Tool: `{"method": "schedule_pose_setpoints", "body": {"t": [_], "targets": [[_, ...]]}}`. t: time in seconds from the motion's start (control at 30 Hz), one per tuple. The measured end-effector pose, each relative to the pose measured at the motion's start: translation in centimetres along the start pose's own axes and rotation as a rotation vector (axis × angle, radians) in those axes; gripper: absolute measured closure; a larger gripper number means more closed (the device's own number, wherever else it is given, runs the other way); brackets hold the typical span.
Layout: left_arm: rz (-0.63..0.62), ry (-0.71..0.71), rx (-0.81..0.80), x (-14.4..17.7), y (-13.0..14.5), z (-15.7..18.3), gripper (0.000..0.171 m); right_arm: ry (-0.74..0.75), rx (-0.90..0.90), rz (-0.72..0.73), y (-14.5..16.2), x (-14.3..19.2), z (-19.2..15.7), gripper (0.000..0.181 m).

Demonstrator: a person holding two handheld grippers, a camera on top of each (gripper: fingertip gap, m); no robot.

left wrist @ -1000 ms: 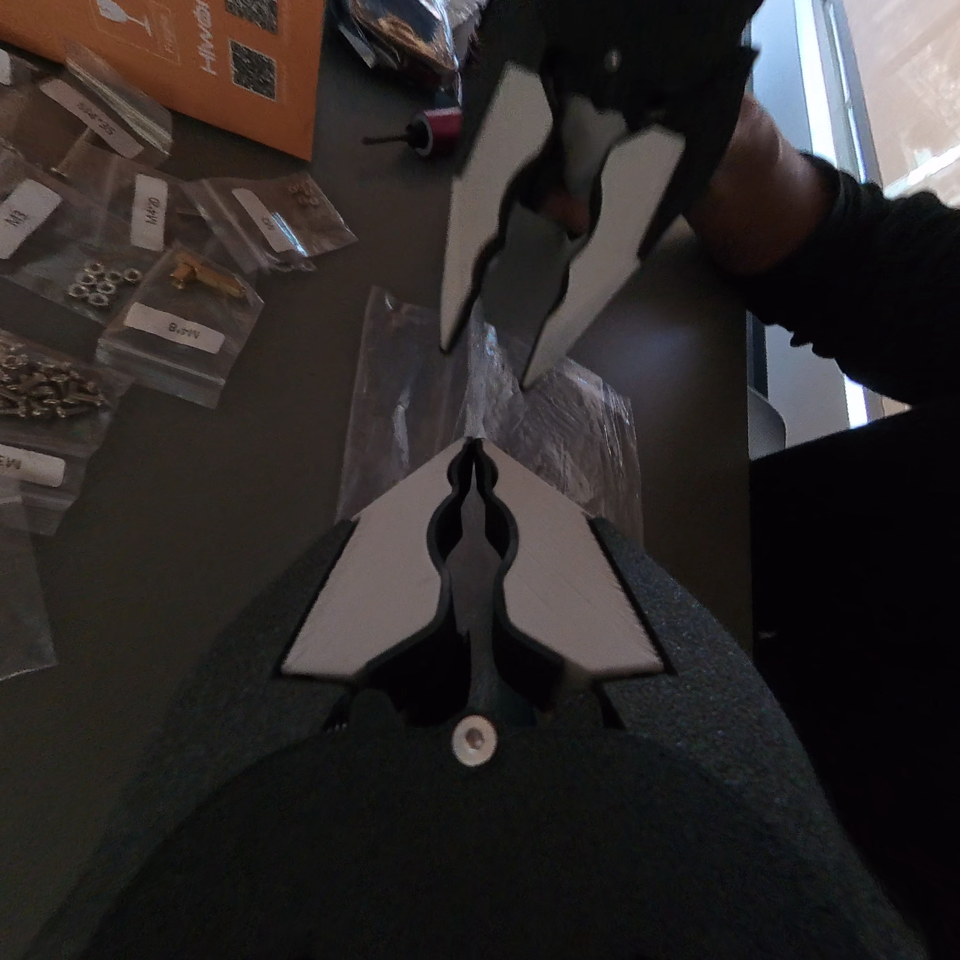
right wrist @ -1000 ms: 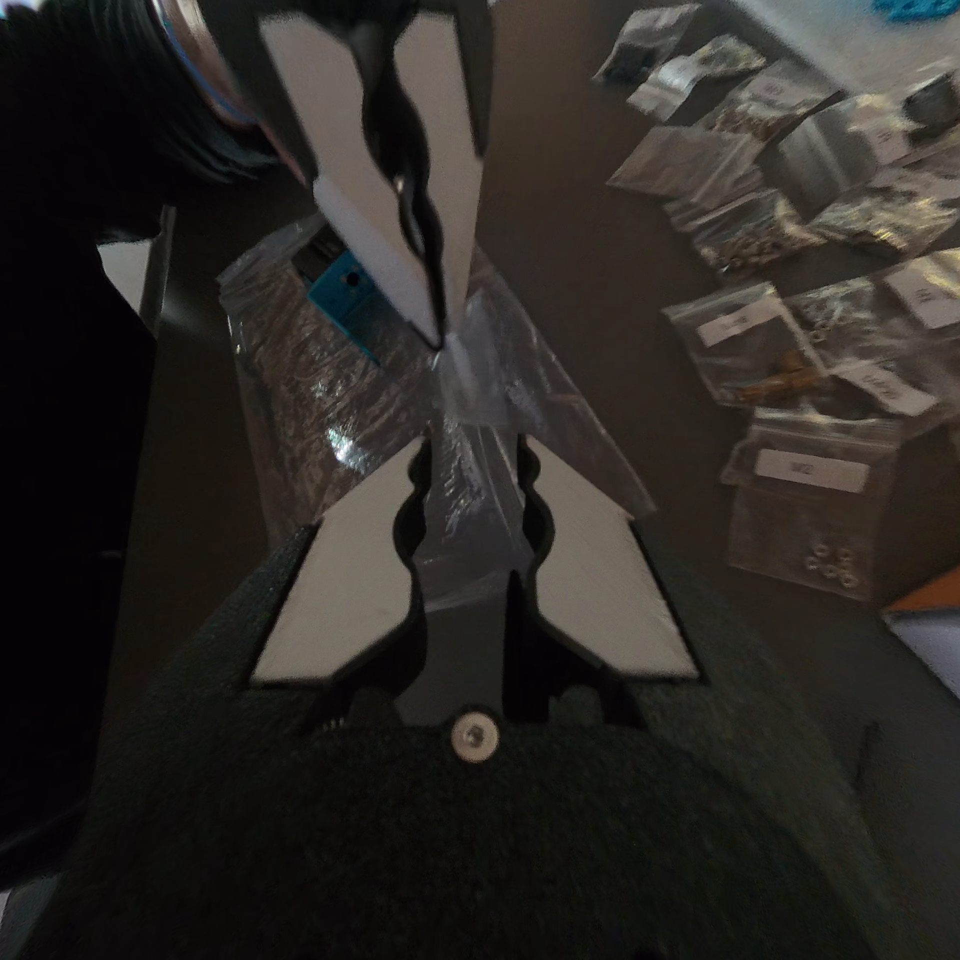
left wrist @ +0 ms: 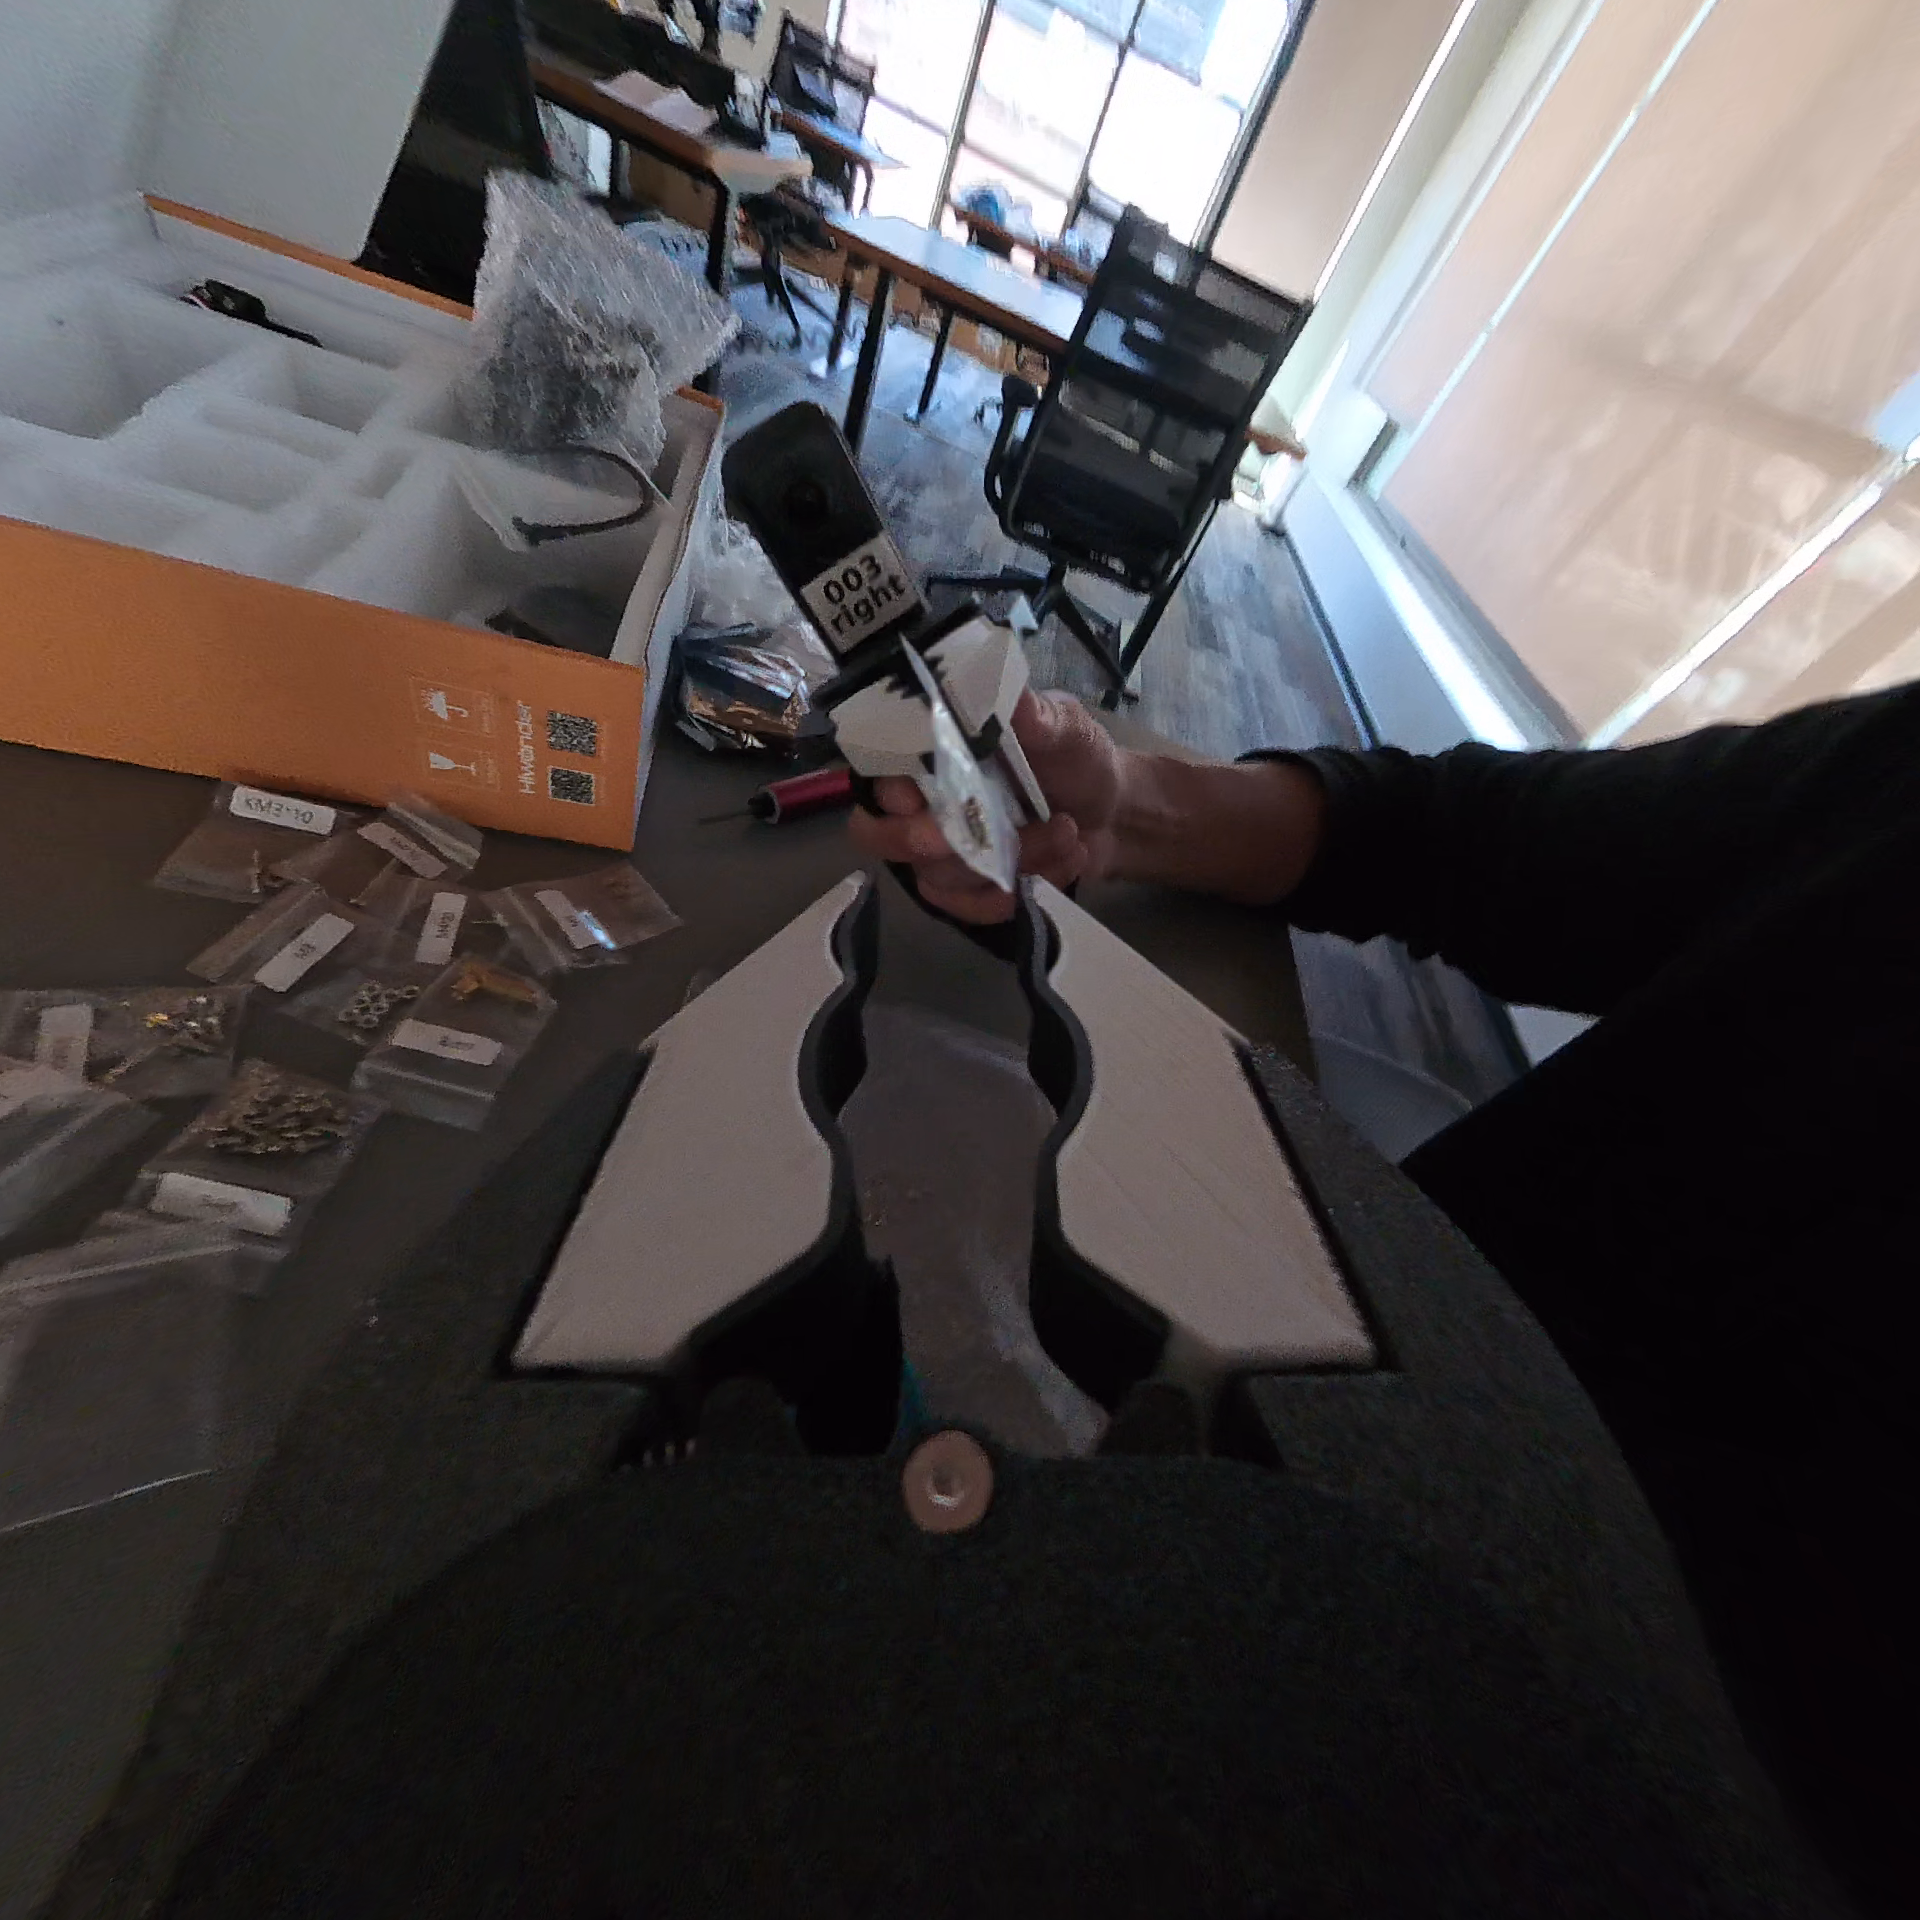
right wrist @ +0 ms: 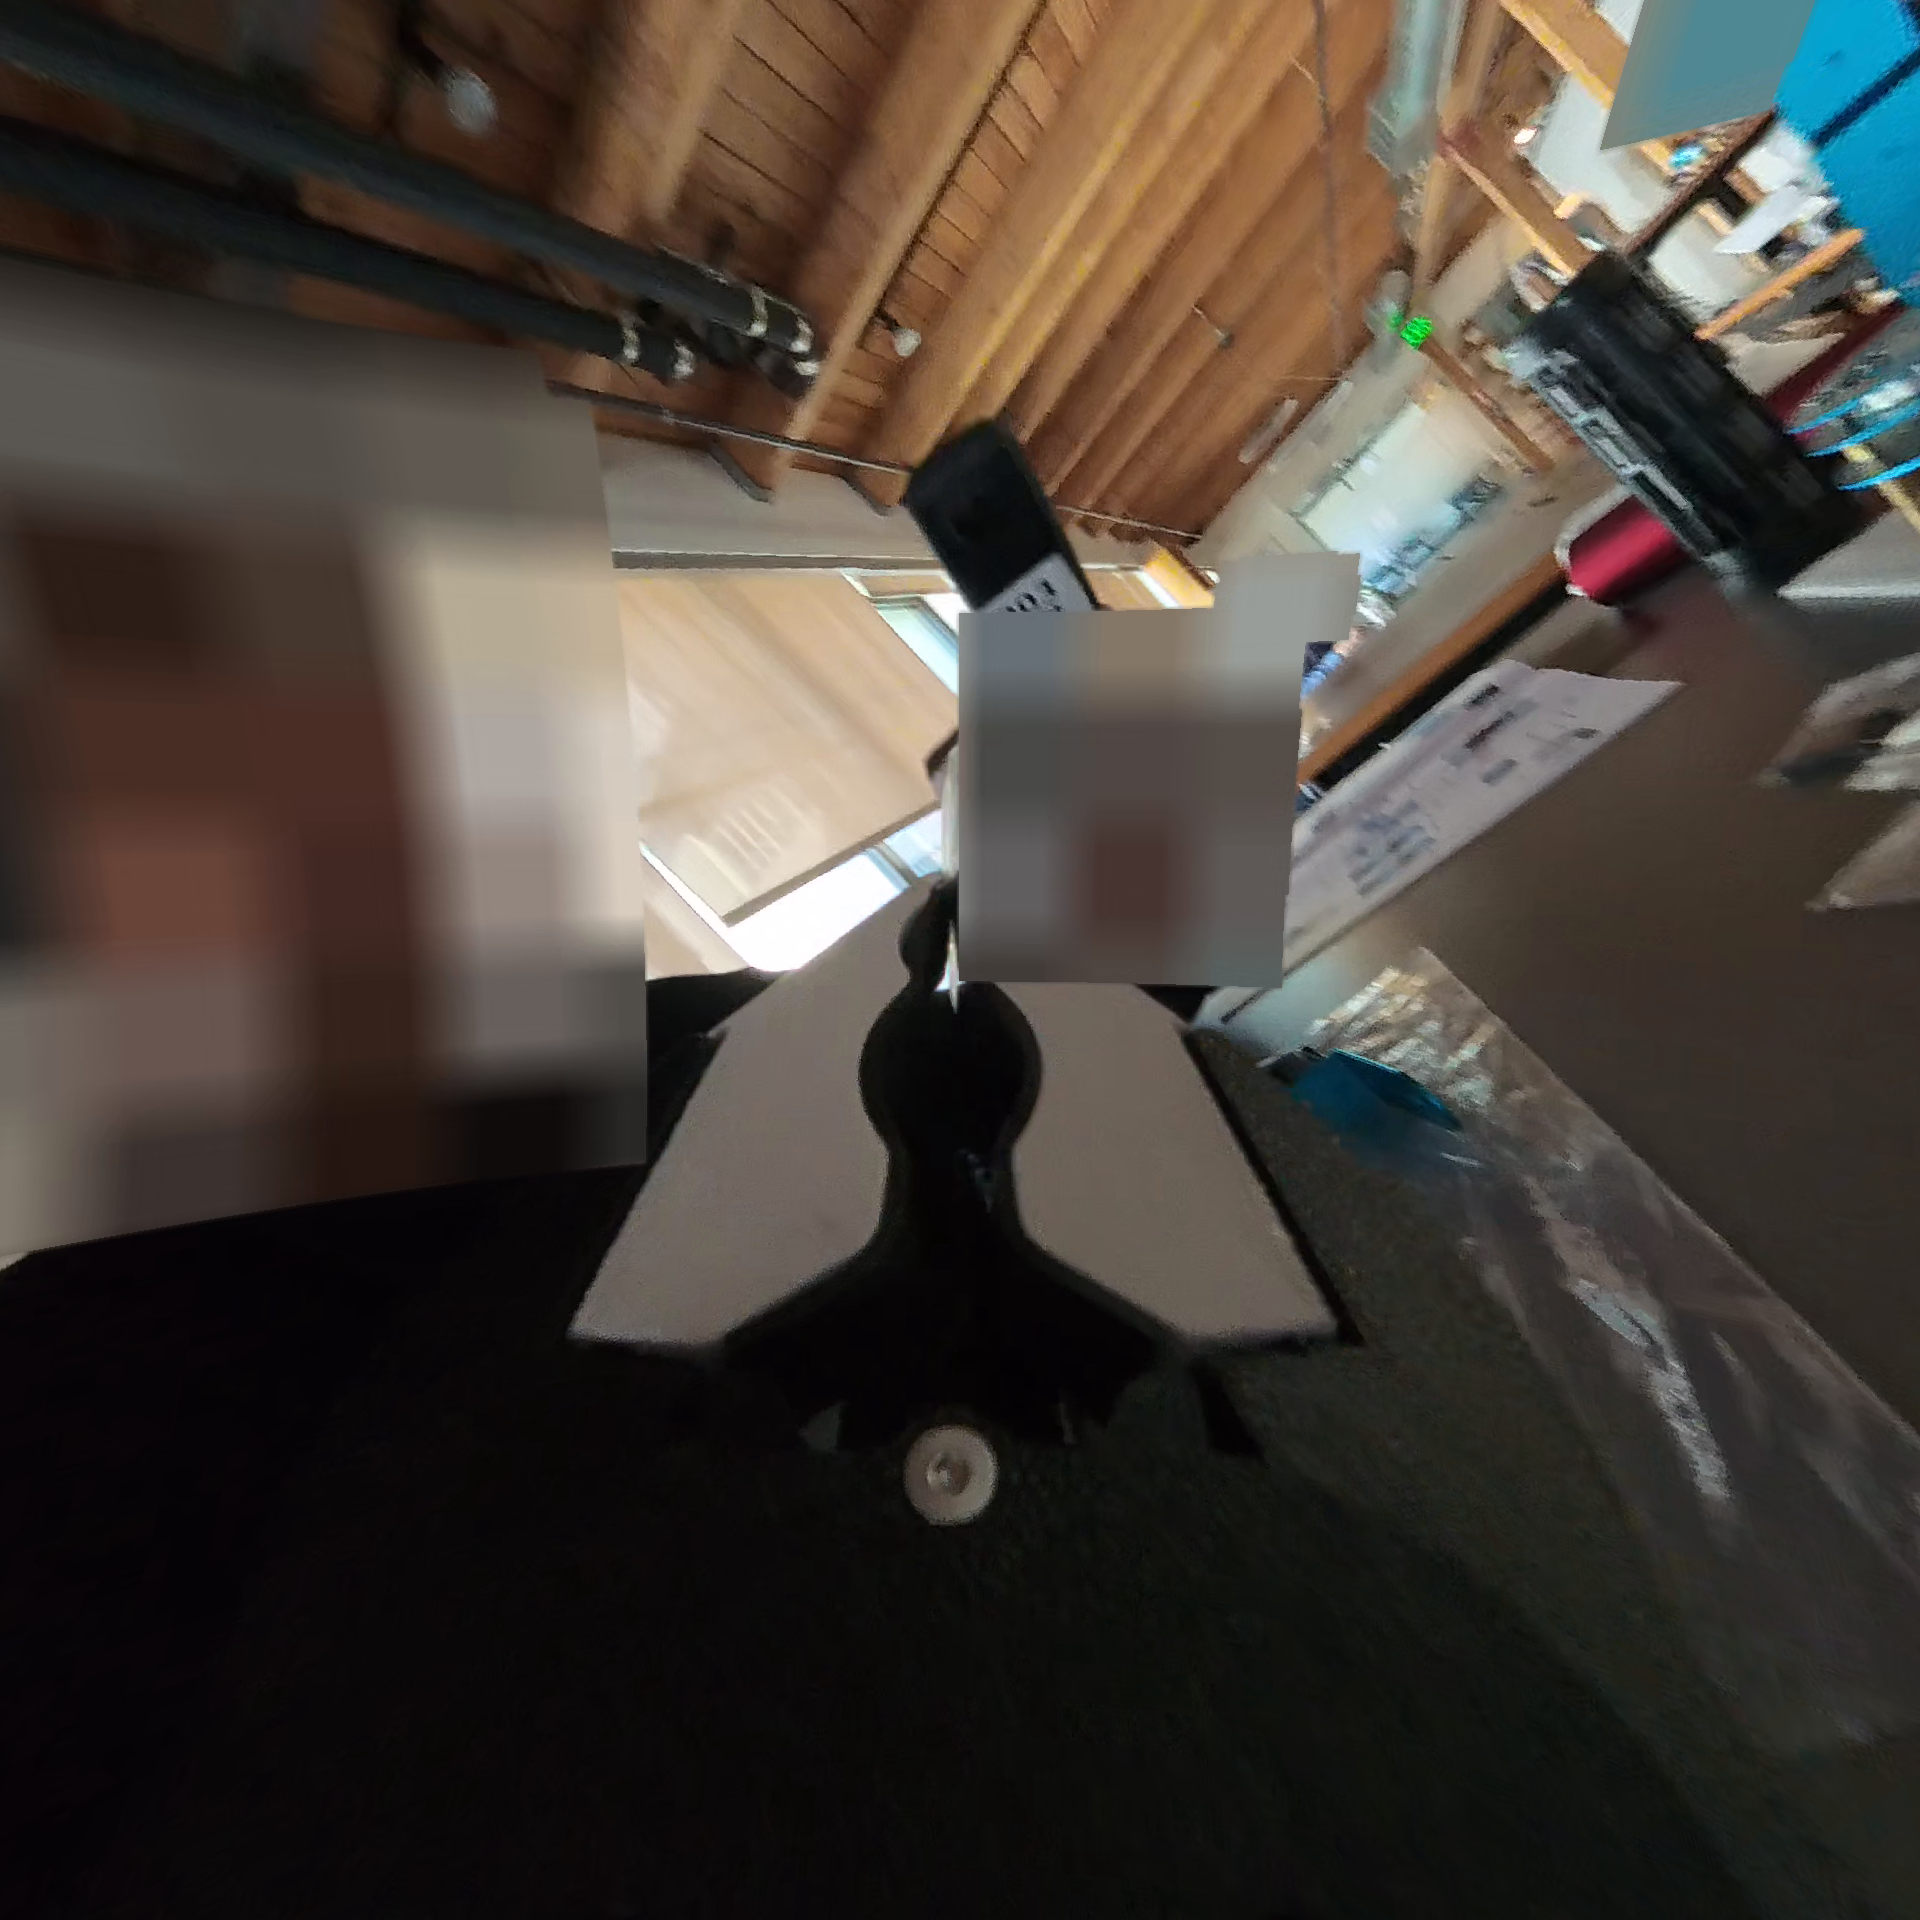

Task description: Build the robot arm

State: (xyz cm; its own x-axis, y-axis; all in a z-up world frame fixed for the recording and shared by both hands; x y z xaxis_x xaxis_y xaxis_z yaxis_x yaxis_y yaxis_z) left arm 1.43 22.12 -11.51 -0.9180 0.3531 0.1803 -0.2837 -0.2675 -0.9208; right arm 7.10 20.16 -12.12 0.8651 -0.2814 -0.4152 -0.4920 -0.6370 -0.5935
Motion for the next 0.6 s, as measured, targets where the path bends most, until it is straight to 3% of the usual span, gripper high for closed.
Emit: {"method": "schedule_pose_setpoints", "body": {"t": [0.17,0.6], "targets": [[0.134,0.058,0.102,0.0,-0.5,1.8,0.156,-0.044,0.001,-0.024,0.9,-1.0,-0.8,0.181],[0.174,0.062,0.158,-0.2,-0.2,2.7,0.163,-0.095,0.021,-0.055,1.9,-2.0,-2.1,0.181]]}}
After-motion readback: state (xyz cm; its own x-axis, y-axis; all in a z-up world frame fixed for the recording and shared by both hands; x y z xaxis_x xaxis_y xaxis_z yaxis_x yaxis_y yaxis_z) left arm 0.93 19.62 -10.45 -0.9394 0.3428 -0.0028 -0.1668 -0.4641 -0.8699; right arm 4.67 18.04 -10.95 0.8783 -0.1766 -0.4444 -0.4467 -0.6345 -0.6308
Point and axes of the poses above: each gripper's, where its closed fingertips meet, x back along the fingers, y out of its underside, z = x × y across the jaws, the point moved 1 cm from there along x, back along the fingers, and after that the axes turned 2 degrees about z, right-handed, at the moved point
